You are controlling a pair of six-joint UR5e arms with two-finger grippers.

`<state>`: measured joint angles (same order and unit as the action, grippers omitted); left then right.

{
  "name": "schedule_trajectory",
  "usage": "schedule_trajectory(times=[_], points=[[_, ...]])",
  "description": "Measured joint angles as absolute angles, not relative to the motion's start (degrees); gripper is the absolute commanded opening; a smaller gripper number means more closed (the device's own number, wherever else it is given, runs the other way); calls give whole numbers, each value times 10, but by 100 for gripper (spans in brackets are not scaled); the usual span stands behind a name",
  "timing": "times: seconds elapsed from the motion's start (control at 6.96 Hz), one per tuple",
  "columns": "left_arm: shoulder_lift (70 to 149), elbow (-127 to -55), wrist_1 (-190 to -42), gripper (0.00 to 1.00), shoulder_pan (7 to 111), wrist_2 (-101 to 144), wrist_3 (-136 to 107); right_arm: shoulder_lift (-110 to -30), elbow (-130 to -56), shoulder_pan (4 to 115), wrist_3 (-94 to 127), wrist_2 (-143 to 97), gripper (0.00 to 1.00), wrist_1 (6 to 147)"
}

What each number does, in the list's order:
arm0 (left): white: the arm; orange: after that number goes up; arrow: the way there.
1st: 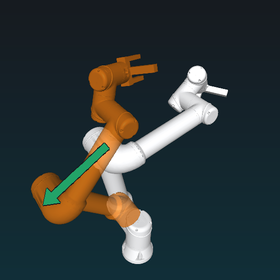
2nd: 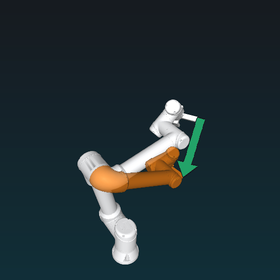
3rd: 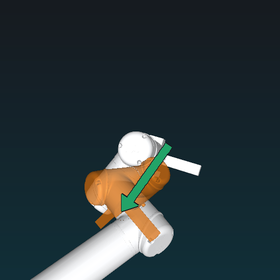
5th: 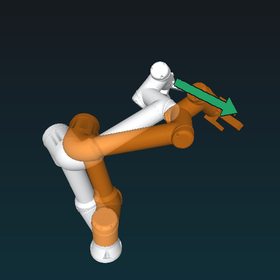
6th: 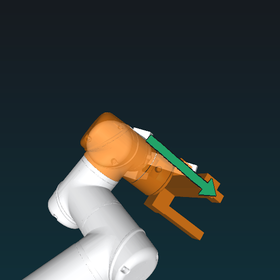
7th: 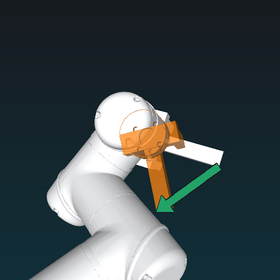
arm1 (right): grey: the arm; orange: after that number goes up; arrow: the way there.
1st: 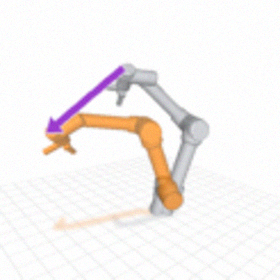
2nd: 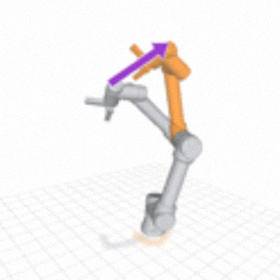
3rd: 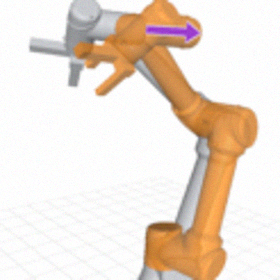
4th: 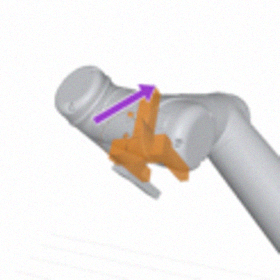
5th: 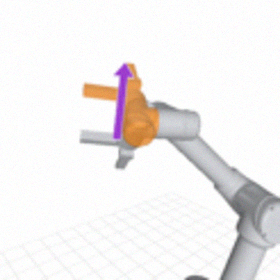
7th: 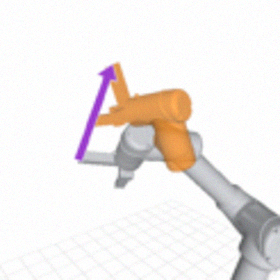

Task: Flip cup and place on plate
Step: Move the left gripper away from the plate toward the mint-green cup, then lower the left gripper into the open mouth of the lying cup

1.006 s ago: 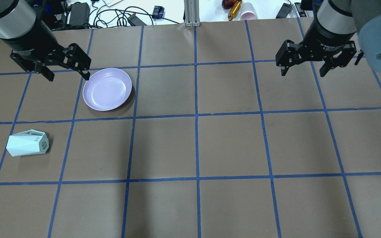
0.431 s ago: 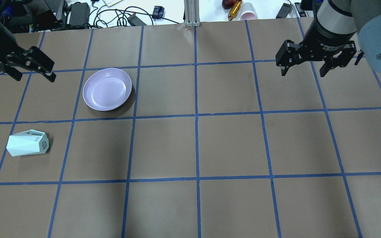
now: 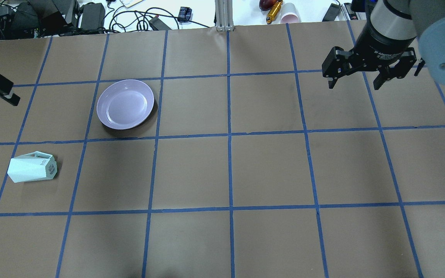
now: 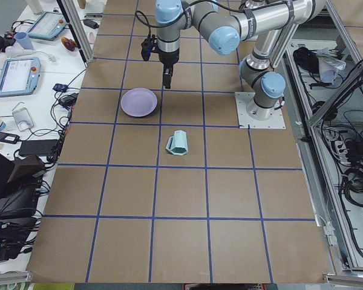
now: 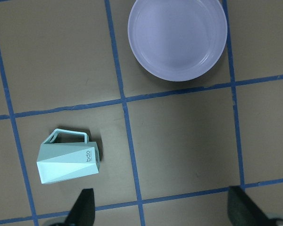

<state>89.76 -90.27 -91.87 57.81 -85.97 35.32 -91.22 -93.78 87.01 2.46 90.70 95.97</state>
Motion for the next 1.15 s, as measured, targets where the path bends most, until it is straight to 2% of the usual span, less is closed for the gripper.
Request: schedule_trajectory(times=[0.43, 1.15], points=[[934, -906, -924, 100, 466, -803, 433, -912, -938, 870, 25, 907, 100, 960], [1026, -893, -919, 100, 376, -772, 544, -912, -938, 870, 25, 907, 100, 960]])
